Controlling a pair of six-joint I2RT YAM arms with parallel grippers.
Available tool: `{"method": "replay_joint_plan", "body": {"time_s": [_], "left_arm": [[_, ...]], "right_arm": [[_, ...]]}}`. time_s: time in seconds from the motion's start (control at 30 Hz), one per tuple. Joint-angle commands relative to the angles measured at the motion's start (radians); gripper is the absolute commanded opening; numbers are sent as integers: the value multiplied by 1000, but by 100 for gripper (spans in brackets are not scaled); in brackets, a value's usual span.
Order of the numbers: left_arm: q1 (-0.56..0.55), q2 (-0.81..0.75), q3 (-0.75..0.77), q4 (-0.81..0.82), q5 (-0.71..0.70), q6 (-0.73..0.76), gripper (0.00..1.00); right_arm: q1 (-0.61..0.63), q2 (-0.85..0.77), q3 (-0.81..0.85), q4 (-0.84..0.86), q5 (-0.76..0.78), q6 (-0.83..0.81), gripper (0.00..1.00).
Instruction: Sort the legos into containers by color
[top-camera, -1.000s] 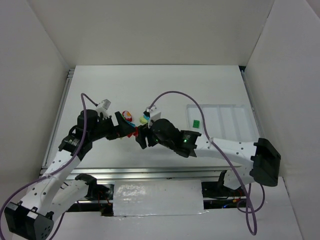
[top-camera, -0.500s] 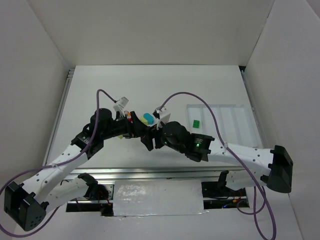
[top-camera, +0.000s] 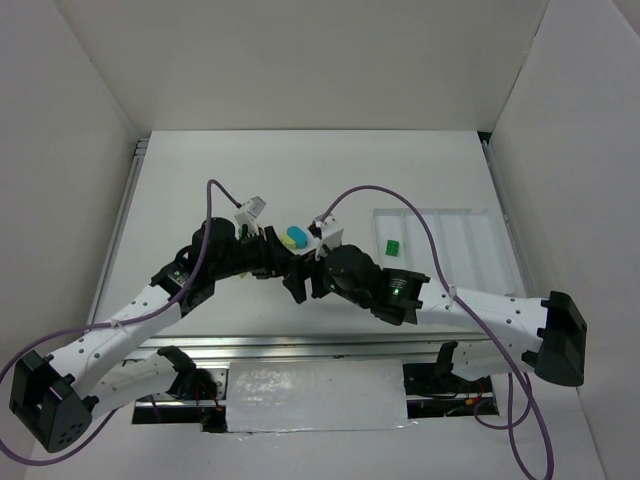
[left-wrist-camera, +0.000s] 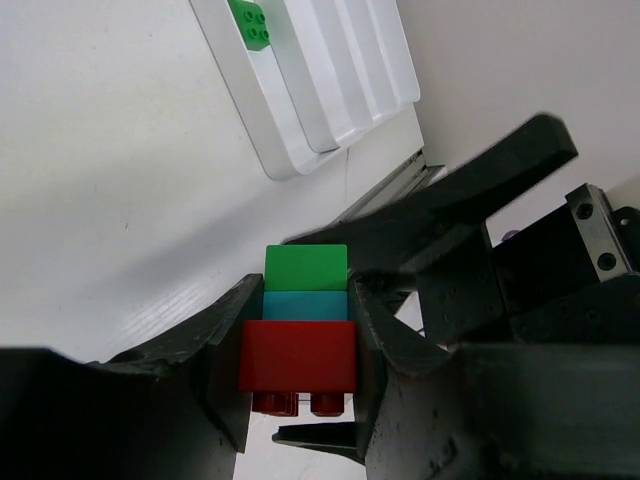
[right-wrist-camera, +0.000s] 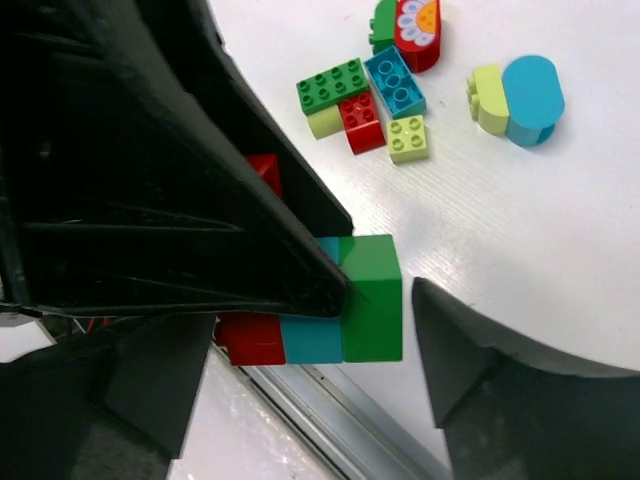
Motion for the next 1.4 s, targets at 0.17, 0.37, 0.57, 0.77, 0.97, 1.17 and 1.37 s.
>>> {"method": "replay_joint_plan", "body": {"time_s": [0.17, 0.37, 0.57, 0.77, 0.97, 1.17, 1.37], "left_arm": [[-23, -36, 38, -17, 27, 64, 0], [-22, -97, 58, -46, 51, 159, 0], [-19, -128, 66, -63, 77, 216, 0], [-19, -134, 17, 136, 313, 190, 0], [-19, -140, -37, 311, 465, 139, 0], [-20, -125, -31, 289, 458, 144, 0], [-19, -125, -25, 280, 436, 149, 0]], "right_arm": [[-104, -92, -65, 119, -253, 13, 100], [-362, -223, -180, 151, -791, 35, 100], [-480, -352, -196, 158, -1147, -2, 100], [-526, -379, -214, 188, -1144, 68, 99], [-543, -284, -233, 357, -1199, 183, 93], [-537, -257, -257, 532, -1262, 291, 86], [-510, -230, -265, 573, -1291, 311, 78]]}}
